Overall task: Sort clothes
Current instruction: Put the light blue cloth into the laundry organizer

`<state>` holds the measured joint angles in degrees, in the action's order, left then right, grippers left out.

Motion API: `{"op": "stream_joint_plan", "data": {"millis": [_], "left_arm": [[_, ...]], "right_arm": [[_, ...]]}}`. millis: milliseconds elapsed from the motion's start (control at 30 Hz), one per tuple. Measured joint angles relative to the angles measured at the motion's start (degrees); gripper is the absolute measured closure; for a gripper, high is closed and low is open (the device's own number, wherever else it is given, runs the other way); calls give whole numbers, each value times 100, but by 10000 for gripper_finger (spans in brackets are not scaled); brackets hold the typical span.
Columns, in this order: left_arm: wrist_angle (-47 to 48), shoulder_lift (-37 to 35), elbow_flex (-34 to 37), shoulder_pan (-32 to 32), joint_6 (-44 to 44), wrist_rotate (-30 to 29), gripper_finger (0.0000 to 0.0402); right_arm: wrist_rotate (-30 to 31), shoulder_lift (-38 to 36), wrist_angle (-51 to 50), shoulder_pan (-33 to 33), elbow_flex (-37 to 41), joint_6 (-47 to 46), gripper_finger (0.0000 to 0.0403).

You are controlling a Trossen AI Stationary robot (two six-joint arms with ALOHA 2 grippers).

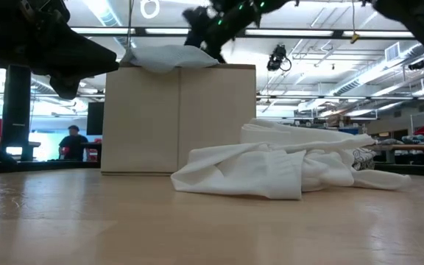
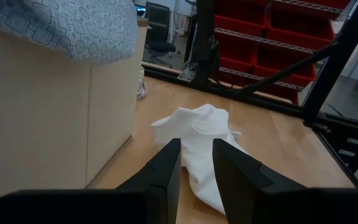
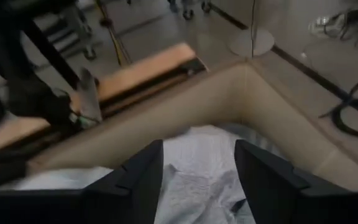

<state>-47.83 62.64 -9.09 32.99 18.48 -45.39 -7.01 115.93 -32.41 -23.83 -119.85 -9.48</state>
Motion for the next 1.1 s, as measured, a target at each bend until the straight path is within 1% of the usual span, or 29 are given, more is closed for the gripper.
{"op": "stream_joint_plan", "data": {"millis": [100, 233, 333, 400, 500, 700, 833, 900, 967, 1033, 1100], "left_arm": [[0, 1, 1, 0, 0, -2, 303], [-2, 0, -1, 0, 0, -2, 303], [-3, 2, 0, 0, 17, -2, 303], [-4, 2, 0, 0, 22, -2, 303], [-4, 2, -1, 0, 24, -2, 303], [-3, 2, -1, 0, 29, -2, 303], [-14, 2, 1, 0, 35, -2, 303], [-13, 2, -4, 0, 34, 1, 303], [-20, 4, 1, 0, 34, 1, 303], [-14, 2, -2, 0, 33, -1, 303], [-9, 2, -2, 0, 33, -2, 303]], "right_arm": [[-244, -248, -157, 107, -4, -179, 199], [-894, -355, -549, 365, -4, -292, 204], [-1031, -355, -1069, 591, 14, -225, 208], [-924, -358, -1242, 715, 132, -52, 210], [-646, -355, -1245, 822, 401, 173, 212], [-335, -229, -899, 698, 995, -6, 220], [-69, 51, -449, 459, 1289, -254, 228], [101, 274, -92, 281, 1305, -458, 233], [225, 565, 11, 126, 1307, -672, 237], [205, 850, 159, -4, 1306, -946, 240], [39, 1079, 276, -92, 1287, -1101, 242]]}}
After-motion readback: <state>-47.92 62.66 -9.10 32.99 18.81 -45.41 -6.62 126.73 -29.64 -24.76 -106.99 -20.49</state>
